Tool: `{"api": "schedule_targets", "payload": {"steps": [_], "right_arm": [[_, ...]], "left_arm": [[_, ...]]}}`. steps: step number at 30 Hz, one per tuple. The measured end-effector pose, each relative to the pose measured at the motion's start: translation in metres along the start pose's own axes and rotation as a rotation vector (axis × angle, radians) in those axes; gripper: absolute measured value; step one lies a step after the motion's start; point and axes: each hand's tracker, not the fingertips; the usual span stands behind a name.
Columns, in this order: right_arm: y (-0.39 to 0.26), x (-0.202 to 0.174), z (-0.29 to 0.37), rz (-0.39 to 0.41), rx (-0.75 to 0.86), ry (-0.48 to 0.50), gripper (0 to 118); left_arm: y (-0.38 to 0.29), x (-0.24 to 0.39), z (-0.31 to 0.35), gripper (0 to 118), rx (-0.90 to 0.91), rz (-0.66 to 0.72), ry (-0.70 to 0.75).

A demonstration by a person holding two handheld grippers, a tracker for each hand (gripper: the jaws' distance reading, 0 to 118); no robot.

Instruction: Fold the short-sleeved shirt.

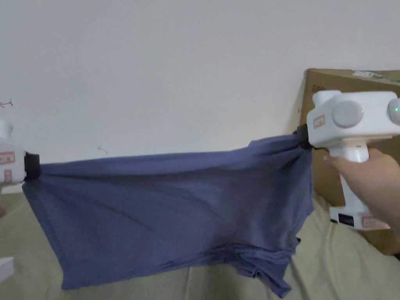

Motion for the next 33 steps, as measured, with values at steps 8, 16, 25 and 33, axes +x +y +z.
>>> {"api": "schedule_targets", "payload": {"steps": [8, 16, 25, 33], "right_arm": [[-0.282, 0.045, -0.019, -0.056, -0.515, 0.052, 2], [-0.388, 0.08, 0.09, 0.026, -0.605, 0.17, 2], [-0.397, 0.087, 0.12, -0.023, -0.632, 0.183, 18], [-0.363, 0.076, 0.157, -0.134, -0.493, 0.154, 94]], "left_arm": [[-0.253, -0.036, 0.012, 1, -0.54, -0.007, -0.091], [-0.337, -0.052, 0.117, 1, -0.681, -0.049, -0.145], [-0.339, -0.065, 0.14, 9, -0.629, 0.066, -0.179], [-0.316, -0.064, 0.177, 117, -0.497, 0.133, -0.158]]}}
